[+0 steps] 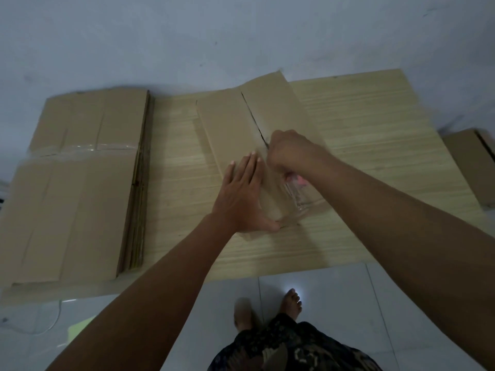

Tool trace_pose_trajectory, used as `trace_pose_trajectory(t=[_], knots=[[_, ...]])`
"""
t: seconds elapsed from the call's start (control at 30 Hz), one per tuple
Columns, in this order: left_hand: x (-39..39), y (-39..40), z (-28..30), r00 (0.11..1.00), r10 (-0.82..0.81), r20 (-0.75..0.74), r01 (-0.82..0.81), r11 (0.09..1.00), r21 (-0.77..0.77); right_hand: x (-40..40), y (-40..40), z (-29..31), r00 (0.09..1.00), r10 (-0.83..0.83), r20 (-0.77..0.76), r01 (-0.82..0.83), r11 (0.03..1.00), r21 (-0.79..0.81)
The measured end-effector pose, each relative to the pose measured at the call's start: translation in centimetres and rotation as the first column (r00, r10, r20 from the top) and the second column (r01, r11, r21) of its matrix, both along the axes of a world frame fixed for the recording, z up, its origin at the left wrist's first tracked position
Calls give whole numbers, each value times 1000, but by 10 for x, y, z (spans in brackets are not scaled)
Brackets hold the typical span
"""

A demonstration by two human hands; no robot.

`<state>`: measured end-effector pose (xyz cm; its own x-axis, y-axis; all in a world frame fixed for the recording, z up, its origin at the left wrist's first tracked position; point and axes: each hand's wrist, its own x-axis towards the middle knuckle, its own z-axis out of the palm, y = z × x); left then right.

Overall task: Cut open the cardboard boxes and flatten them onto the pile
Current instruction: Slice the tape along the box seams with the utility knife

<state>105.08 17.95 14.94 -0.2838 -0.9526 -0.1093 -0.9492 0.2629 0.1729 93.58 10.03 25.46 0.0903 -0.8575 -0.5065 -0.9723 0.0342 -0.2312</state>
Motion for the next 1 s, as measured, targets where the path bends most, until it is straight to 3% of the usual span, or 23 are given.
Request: trace_pose_trajectory(t=[0.13,0.33,0.5,0.7,1.0], knots=[[1,0,-2,1000,13,-5,-13,1000,-13,-3,-1,4,975,123,-183,-103,988,112],[2,-2,0,1000,-10,3,10,1000,7,-16,5,12,971,147,-191,-110,975,191],[1,-7,3,1000,-21,8,21,1000,22,-25,14,2,989,85,-119,-77,994,71],[1,-13,8,999,-43,25,42,998,42,-41,30,7,980,128,-151,-72,942,327],[4,-20,6,996,-87,-1,87,996,27,-58,53,-6,984,-168,53,145,943,298]])
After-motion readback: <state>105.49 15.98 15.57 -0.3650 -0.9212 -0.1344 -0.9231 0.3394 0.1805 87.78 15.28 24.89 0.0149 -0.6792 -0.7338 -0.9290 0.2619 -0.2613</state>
